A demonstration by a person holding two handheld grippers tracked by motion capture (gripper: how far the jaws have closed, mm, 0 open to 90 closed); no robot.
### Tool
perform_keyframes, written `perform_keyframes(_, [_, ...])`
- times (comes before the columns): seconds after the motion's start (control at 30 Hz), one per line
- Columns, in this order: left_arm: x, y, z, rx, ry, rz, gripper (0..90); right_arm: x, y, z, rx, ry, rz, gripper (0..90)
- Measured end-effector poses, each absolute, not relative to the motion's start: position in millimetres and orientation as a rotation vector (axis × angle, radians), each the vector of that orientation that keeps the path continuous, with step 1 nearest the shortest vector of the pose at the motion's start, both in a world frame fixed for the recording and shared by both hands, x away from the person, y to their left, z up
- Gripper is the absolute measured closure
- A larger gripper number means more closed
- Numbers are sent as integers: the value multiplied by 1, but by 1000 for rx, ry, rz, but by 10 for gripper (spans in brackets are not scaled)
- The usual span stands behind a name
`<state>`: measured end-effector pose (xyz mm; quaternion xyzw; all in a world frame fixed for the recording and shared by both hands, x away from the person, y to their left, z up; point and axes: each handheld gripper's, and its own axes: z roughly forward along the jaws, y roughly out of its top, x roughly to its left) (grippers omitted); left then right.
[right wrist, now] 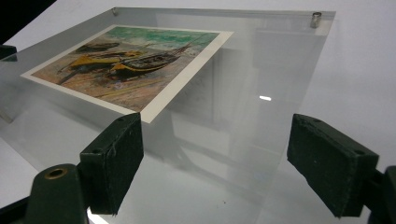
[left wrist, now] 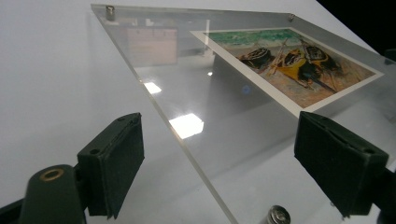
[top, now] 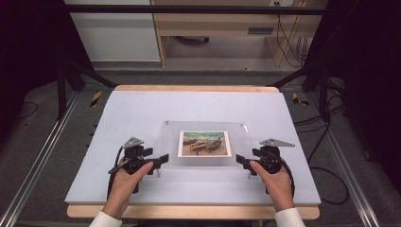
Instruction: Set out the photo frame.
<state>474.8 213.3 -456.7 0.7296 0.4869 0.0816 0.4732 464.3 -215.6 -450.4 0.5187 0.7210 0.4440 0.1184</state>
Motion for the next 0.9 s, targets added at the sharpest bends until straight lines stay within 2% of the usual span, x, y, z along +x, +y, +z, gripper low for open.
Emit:
perform_keyframes(0.13, [476, 213, -460, 1769, 1194, 122, 152, 465, -217, -452, 1531, 2108, 1319, 182])
perform_keyframes(0.43, [476, 212, -462, 1762, 1187, 87, 153, 467, -217, -453, 1559, 2122, 1331, 153])
perform_keyframes(0.57, [477, 211, -465, 1751, 1173, 19, 156, 467, -219, -454, 1583, 2130, 1350, 139])
perform_keyframes(0.9, [478, 210, -466, 1745, 1169, 22, 151, 467, -222, -457, 1628, 2134, 1386, 142])
